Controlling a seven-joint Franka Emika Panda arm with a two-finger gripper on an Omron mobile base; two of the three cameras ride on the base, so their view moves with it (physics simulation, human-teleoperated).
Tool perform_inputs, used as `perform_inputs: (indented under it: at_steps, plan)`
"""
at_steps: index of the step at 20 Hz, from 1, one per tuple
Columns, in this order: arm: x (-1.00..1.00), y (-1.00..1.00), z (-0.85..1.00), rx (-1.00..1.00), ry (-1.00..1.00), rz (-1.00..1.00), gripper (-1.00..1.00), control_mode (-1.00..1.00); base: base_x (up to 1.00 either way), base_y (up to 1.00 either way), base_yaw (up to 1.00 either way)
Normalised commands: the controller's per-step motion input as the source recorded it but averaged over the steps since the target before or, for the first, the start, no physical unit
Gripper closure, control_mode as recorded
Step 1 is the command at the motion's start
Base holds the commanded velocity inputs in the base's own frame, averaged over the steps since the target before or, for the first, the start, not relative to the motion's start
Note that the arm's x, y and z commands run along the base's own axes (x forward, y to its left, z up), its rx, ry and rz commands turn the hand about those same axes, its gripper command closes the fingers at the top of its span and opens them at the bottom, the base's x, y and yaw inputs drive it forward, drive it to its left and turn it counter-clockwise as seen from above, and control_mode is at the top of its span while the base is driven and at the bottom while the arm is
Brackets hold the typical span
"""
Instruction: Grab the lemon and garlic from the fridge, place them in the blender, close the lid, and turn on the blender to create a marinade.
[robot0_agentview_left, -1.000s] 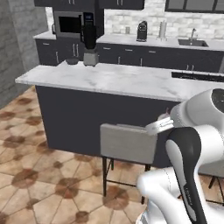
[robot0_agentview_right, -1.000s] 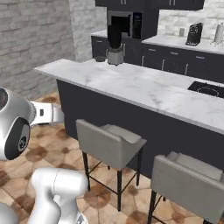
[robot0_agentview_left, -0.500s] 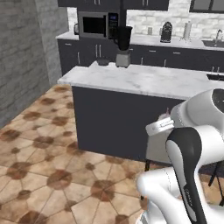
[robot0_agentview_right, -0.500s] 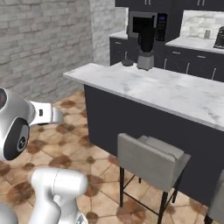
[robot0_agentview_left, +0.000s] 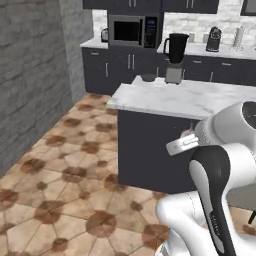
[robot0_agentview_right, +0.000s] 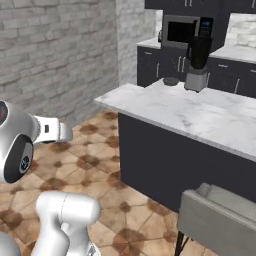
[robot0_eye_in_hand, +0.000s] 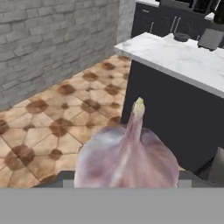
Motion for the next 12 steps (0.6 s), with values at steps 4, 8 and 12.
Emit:
perform_inputs:
  at_steps: [4,8,12]
  plan:
    - [0.0,0.0,0.0,0.0,0.0,0.0,1.0,1.0,1.0,1.0,-0.12]
    - [0.0,0.0,0.0,0.0,0.0,0.0,1.0,1.0,1.0,1.0,-0.25]
    - [0.0,0.0,0.0,0.0,0.0,0.0,1.0,1.0,1.0,1.0,-0.35]
